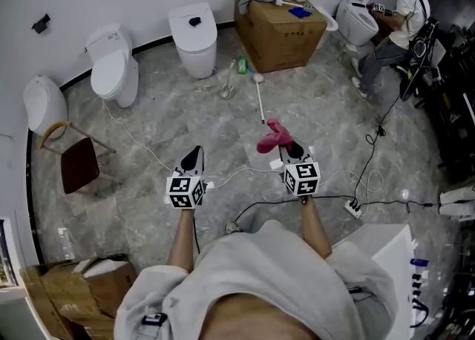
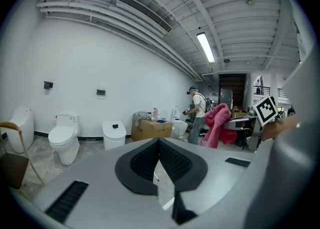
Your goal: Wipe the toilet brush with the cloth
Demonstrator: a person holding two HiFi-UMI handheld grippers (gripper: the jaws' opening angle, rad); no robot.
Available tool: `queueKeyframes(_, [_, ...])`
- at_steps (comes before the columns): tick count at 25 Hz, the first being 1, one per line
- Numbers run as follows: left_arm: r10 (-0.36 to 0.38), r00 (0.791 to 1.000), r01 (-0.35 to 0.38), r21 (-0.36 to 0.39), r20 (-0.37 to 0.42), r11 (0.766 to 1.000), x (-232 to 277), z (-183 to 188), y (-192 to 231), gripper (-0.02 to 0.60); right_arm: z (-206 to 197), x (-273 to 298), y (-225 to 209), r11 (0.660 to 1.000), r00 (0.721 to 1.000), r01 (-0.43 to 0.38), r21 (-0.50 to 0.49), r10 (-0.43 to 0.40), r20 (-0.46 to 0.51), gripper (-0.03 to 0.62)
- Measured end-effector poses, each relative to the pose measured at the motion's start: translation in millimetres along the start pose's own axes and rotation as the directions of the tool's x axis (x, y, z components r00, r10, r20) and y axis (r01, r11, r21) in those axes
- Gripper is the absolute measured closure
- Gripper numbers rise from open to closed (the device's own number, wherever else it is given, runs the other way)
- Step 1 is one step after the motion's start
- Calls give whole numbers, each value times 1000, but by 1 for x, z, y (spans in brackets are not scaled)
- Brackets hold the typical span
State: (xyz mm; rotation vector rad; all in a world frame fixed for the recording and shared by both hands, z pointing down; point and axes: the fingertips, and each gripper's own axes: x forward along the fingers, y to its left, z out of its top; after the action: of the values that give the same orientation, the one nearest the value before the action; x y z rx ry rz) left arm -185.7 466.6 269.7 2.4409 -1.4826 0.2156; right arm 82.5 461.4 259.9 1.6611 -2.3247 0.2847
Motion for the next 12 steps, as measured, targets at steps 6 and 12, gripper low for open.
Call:
queueKeyframes(6, [-13, 1000, 13, 14, -15, 1000, 12, -1, 11, 561, -2, 15, 7, 1000, 1000, -3, -8, 3, -23, 530])
queueKeyframes(12, [-18, 1000, 19, 32, -17, 999, 37, 7, 17, 561, -2, 39, -7, 1000, 1000, -11, 8, 11, -21, 530])
